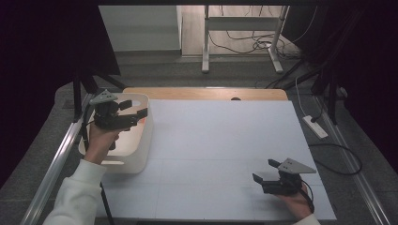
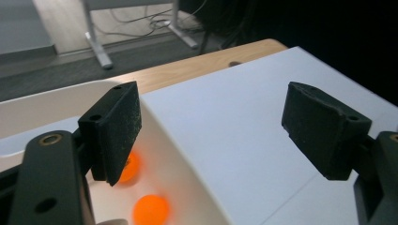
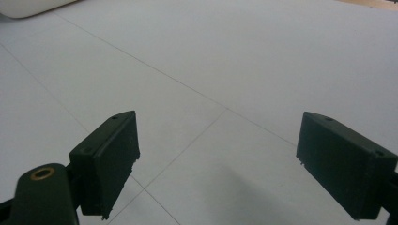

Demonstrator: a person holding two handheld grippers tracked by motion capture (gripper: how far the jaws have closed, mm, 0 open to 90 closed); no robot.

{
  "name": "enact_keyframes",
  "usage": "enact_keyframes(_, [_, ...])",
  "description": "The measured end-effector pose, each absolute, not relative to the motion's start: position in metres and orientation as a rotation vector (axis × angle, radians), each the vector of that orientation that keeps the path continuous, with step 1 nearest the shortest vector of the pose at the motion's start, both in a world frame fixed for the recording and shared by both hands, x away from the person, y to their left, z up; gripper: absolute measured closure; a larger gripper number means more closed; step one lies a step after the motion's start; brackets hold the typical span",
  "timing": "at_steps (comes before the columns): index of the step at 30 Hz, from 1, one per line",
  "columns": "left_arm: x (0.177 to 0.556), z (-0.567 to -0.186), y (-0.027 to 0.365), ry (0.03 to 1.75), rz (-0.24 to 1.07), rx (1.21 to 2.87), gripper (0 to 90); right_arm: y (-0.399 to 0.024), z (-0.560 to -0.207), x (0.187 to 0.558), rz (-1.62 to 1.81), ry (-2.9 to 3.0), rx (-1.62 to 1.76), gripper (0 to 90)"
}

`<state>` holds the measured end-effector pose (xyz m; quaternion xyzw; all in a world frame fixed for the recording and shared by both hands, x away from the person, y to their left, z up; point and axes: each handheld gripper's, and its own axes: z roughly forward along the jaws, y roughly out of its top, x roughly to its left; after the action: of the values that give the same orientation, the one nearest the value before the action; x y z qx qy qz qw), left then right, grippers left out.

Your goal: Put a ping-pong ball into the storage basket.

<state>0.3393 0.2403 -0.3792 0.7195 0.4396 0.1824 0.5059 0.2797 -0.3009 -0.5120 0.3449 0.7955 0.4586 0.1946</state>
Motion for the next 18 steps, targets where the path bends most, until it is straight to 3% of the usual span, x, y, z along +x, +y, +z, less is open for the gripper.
enact_keyframes(9, [0.325,-0.377,0.219,0.975,0.386,1.743,21.2,-0.3,-0.512,0.28,1.286,2.231,0.967,13.5])
enact_keyframes(12, [0.32,-0.379,0.213,0.938,0.302,1.72,21.6,-0.3,-0.512,0.28,1.286,2.232,0.967,13.5])
enact_keyframes(18, [0.31,-0.385,0.195,0.888,0.31,1.752,21.7,-0.3,-0.512,0.28,1.284,2.234,0.964,13.5])
